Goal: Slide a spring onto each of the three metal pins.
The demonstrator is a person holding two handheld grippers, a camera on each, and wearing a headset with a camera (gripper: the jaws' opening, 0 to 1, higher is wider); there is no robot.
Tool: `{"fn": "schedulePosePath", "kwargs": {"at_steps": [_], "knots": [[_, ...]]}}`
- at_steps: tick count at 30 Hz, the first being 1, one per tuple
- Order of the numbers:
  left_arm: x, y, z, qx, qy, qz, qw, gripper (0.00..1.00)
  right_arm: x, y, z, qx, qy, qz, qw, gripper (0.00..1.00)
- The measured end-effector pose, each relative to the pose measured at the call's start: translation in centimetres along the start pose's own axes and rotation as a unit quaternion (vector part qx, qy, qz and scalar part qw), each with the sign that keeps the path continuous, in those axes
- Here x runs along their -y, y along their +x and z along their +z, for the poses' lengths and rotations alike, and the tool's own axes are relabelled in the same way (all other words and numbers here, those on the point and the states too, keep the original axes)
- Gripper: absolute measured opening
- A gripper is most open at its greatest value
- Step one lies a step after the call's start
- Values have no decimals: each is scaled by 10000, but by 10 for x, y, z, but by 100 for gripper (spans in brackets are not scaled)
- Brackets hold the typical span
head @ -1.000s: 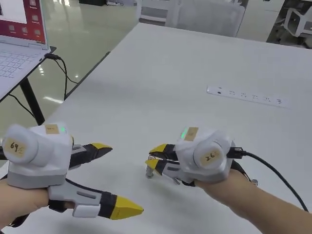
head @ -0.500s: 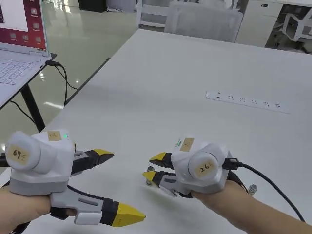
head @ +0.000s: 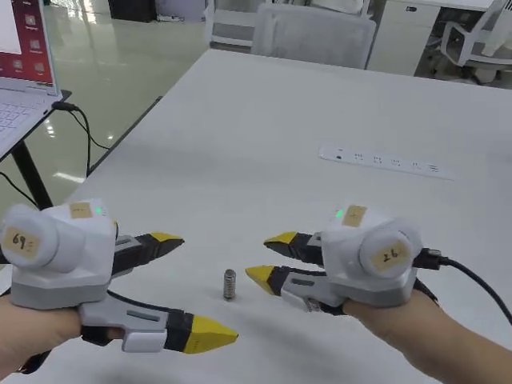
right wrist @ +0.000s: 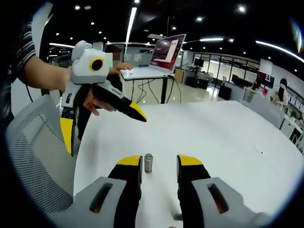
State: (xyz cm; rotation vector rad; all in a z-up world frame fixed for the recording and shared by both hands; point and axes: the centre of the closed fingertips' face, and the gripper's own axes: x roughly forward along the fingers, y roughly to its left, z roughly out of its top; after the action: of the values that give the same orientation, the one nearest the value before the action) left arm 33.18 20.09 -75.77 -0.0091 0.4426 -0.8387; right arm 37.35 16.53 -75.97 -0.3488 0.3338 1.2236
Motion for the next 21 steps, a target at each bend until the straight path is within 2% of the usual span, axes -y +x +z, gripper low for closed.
{"fn": "schedulePosePath", "kwargs": {"at_steps": [7, 9, 13, 16, 21], "knots": [[1, 2, 3, 10, 39, -14, 10000, 95, 5, -24, -6, 59, 91, -244, 9996, 46], [3, 2, 3, 3, 56, -29, 10000, 96, 6, -30, -11, 3, 22, -353, 9994, 50], [3, 2, 5, 25, 57, -40, 10000, 96, 9, -45, -20, 17, 198, -499, 9986, 61], [3, 1, 7, 65, 42, -22, 10000, 96, 11, -57, -31, -87, 142, -637, 9978, 64], [4, 3, 5, 39, 95, -22, 9999, 97, 22, -80, -43, -44, 406, -932, 9948, 70]]}}
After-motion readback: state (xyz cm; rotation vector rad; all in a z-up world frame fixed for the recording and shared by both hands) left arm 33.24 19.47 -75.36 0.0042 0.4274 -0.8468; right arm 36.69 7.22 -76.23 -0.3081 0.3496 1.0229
